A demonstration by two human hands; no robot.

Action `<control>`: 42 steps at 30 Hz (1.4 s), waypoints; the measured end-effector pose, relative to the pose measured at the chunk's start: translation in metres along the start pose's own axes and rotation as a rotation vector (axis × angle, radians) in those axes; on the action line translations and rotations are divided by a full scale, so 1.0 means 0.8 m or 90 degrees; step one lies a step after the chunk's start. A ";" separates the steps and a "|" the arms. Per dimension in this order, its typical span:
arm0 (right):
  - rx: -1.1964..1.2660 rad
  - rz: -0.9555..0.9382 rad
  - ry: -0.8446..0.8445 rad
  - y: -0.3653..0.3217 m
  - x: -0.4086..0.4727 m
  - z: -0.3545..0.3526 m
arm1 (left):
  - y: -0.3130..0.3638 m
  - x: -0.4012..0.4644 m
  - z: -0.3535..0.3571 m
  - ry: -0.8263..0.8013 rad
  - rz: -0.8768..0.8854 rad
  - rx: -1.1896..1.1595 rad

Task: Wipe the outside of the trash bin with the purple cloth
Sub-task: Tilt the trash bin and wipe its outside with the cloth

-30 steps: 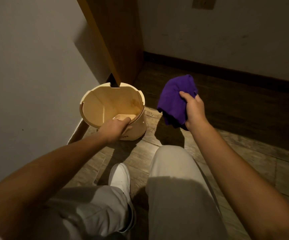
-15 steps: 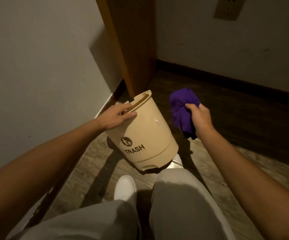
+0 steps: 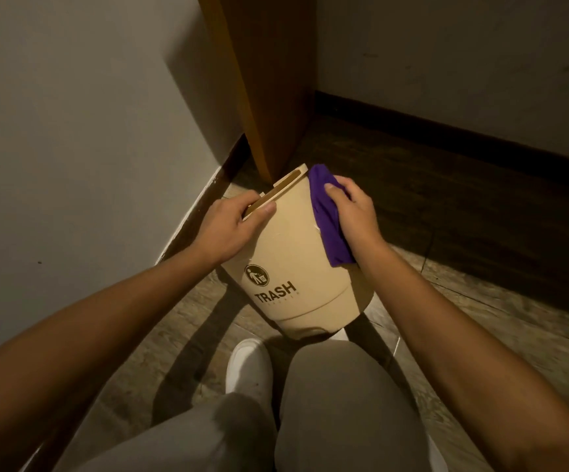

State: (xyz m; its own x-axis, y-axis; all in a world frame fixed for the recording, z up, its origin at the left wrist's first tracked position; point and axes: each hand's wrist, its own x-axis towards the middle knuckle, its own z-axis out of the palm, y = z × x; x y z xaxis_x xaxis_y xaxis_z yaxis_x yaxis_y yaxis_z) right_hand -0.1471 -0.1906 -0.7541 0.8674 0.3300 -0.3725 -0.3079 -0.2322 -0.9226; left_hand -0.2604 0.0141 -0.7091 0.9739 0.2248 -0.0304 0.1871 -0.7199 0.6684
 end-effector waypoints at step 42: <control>-0.273 -0.305 0.117 0.054 -0.050 0.045 | 0.057 0.035 0.015 -0.228 -0.248 -0.471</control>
State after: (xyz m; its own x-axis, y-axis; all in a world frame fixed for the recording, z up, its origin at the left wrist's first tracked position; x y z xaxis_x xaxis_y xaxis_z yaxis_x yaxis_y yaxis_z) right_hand -0.2093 -0.1812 -0.7827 0.9337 0.3350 0.1267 0.2779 -0.4543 -0.8464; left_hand -0.2231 -0.0204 -0.6889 0.8640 0.0573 -0.5003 0.5012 -0.0029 0.8653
